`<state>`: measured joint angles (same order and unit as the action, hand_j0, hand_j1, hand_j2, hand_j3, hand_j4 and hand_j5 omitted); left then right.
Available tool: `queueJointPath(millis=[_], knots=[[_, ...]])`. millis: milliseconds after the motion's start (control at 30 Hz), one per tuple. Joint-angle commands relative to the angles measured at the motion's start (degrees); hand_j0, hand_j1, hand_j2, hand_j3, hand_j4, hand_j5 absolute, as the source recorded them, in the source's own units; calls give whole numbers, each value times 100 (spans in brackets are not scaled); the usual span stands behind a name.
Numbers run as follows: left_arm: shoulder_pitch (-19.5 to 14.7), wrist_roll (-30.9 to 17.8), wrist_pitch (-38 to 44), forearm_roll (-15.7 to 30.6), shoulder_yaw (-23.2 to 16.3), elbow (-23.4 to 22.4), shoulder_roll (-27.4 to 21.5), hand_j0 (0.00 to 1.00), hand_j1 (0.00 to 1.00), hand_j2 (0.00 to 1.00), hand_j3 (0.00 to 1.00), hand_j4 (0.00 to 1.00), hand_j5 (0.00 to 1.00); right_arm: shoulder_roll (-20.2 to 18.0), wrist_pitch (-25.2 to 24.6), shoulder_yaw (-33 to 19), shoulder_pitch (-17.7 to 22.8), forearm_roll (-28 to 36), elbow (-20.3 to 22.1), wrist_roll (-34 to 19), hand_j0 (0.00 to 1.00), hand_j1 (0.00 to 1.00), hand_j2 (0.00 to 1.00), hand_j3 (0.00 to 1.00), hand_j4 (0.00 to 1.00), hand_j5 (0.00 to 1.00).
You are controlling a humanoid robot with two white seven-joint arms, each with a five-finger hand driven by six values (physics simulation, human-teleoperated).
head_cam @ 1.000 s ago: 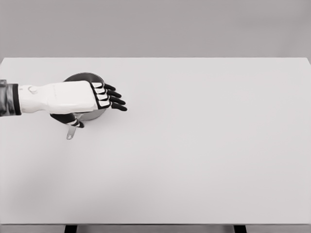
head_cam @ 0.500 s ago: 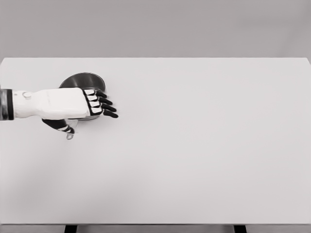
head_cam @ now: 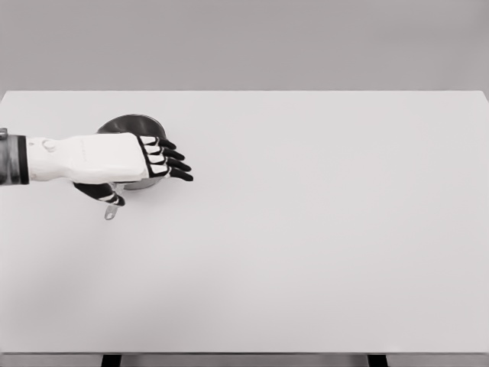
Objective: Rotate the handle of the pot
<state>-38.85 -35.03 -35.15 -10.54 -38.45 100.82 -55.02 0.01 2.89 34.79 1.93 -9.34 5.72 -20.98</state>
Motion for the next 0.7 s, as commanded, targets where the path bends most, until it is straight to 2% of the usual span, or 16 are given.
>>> queueJointPath(millis=[0, 167, 300, 333, 667], knots=[[0, 3, 15, 17, -5, 8, 219, 100, 100, 100, 100, 100, 100, -1, 1, 2, 0, 2, 0, -2, 100, 100, 100, 100, 100, 100], [53, 3, 15, -53, -233, -28, 298, 100, 100, 100, 100, 100, 100, -1, 1, 2, 0, 2, 0, -2, 100, 100, 100, 100, 100, 100], [70, 3, 15, -774, -251, -220, 290, 100, 100, 100, 100, 100, 100, -1, 1, 2, 0, 2, 0, -2, 100, 100, 100, 100, 100, 100], [70, 3, 15, -800, -251, -326, 290, 100, 100, 100, 100, 100, 100, -1, 1, 2, 0, 2, 0, -2, 100, 100, 100, 100, 100, 100], [79, 3, 15, -924, -251, -344, 35, 100, 100, 100, 100, 100, 100, -1, 1, 2, 0, 2, 0, -2, 100, 100, 100, 100, 100, 100]])
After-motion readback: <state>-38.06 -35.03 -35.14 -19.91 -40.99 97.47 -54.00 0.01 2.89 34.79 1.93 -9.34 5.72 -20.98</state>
